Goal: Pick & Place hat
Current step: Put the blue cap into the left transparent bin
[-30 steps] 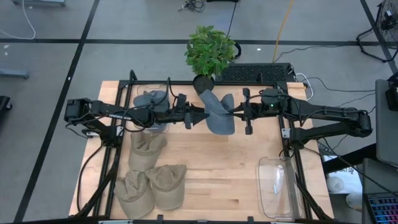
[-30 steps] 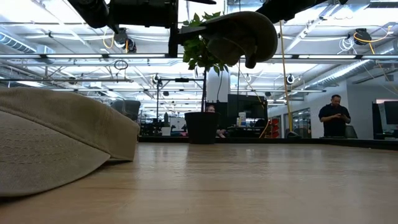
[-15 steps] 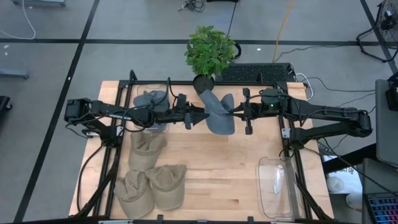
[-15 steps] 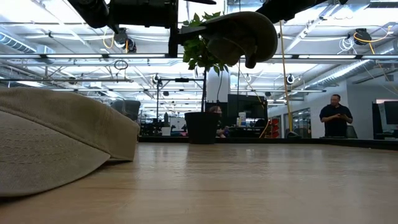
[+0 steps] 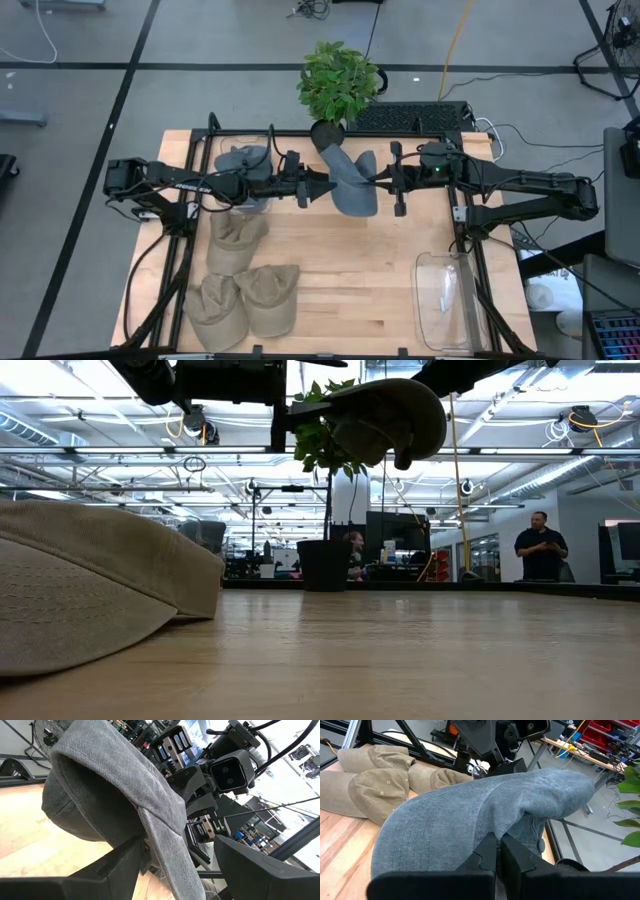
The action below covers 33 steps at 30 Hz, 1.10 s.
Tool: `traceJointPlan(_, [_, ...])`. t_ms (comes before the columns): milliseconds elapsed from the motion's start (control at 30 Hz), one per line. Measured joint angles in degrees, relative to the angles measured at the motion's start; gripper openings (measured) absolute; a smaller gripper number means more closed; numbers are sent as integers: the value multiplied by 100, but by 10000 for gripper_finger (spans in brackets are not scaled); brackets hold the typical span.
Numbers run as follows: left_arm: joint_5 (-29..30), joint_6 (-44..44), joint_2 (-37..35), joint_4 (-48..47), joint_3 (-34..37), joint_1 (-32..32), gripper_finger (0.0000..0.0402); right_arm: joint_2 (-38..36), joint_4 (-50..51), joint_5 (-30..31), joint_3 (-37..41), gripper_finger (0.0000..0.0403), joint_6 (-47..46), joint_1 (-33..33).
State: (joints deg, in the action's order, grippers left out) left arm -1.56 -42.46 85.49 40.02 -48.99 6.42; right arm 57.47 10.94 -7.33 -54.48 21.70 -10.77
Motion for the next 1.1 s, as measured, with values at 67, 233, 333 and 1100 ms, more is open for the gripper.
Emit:
traceJointPlan(67, [0, 0, 0, 0, 0, 0, 257, 0, 0, -1, 0, 0, 2, 1])
traceJointPlan(233, [0, 0, 0, 1, 0, 0, 257, 0, 0, -1, 0, 0, 2, 0])
traceJointPlan(333, [0, -1, 0, -1, 0, 0, 257, 0, 0, -1, 0, 0, 2, 0])
traceJointPlan(1100, [9, -188, 0, -132, 2, 74, 257, 0, 0, -1, 0, 0, 2, 1])
